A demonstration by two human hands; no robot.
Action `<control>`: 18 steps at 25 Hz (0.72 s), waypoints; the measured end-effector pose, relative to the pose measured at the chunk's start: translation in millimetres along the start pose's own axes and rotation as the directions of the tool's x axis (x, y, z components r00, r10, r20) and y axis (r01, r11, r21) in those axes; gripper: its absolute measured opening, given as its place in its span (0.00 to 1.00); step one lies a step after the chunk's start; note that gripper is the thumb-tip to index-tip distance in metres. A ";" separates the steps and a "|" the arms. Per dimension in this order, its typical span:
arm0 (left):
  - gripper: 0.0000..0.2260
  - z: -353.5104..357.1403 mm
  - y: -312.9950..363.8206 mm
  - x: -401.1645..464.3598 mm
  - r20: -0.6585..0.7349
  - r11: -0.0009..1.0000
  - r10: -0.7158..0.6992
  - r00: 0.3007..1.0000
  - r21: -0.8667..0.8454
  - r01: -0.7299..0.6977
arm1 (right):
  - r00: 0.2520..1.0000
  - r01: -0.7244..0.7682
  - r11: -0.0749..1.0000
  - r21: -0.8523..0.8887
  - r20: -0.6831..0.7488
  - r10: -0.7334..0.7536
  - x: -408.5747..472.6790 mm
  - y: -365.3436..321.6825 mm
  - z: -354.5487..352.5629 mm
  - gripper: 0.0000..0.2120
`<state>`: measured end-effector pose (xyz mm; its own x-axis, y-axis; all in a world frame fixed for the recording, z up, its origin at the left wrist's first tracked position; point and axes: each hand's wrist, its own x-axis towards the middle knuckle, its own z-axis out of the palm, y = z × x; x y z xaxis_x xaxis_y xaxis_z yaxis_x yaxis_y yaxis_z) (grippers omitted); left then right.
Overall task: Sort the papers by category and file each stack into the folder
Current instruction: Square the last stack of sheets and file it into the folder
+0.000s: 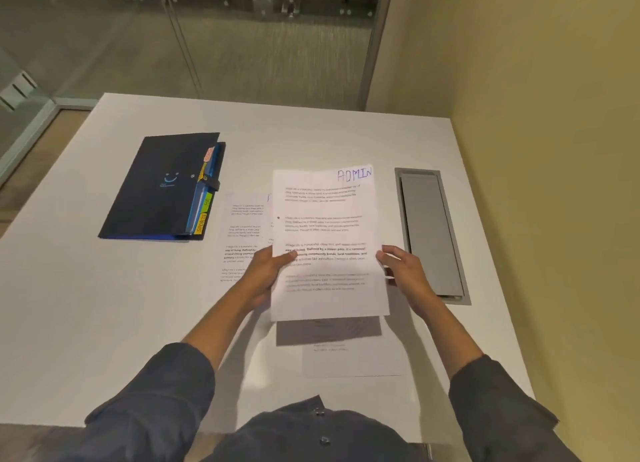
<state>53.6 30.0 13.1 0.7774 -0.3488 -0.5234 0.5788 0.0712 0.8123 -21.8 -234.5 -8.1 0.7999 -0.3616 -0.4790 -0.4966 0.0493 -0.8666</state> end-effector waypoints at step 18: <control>0.07 -83.1 18.1 -36.0 -0.291 0.930 0.192 0.937 0.359 -0.079 | 0.971 -0.118 0.533 -0.838 -0.210 -0.115 28.3 44.4 2.6 0.15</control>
<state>56.6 121.5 25.3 0.9115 -0.0410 -0.4092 0.3883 -0.2419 0.8892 -20.4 -240.1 -60.4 0.7627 -0.5526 -0.3359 -0.6418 -0.7108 -0.2879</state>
